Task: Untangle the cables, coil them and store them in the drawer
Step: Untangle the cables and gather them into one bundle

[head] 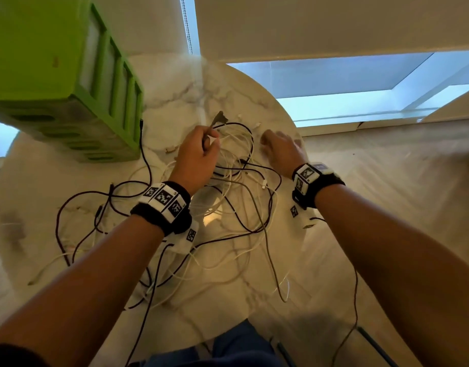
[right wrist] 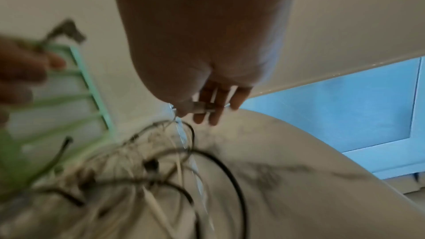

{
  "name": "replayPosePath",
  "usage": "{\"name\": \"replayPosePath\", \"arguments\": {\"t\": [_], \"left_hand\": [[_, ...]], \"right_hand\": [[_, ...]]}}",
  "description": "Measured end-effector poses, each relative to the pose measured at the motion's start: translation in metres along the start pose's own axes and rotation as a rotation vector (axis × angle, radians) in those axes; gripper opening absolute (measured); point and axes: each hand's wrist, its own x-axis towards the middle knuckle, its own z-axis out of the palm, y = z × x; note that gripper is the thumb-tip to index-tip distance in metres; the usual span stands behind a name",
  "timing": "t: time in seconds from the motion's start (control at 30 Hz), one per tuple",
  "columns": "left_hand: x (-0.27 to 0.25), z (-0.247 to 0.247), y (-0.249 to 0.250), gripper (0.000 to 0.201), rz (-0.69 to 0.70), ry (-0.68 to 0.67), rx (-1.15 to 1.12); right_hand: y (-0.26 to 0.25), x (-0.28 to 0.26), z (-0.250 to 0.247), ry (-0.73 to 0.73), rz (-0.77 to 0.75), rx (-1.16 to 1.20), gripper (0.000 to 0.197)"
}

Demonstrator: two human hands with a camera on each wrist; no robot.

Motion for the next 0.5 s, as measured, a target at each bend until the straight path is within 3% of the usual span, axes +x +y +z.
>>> {"name": "replayPosePath", "arguments": {"t": [0.1, 0.2, 0.27, 0.37, 0.5], "left_hand": [[0.005, -0.001, 0.013, 0.020, 0.026, 0.019, 0.022], [0.010, -0.004, 0.026, 0.036, 0.062, -0.006, 0.077], [0.009, -0.006, 0.032, 0.038, 0.082, -0.033, 0.126], [0.004, -0.009, 0.038, 0.018, 0.133, -0.055, 0.219], [-0.004, -0.015, 0.037, 0.027, 0.118, -0.005, 0.195]], "right_hand": [[-0.020, -0.002, -0.037, 0.045, -0.225, 0.367, 0.012], [-0.047, -0.010, -0.072, 0.000, -0.354, 0.425, 0.011], [-0.063, -0.017, -0.089, 0.005, -0.359, 0.486, 0.012], [-0.080, -0.025, -0.103, 0.067, -0.314, 0.574, 0.025], [-0.094, -0.037, -0.099, 0.092, -0.215, 0.709, 0.030]]}}
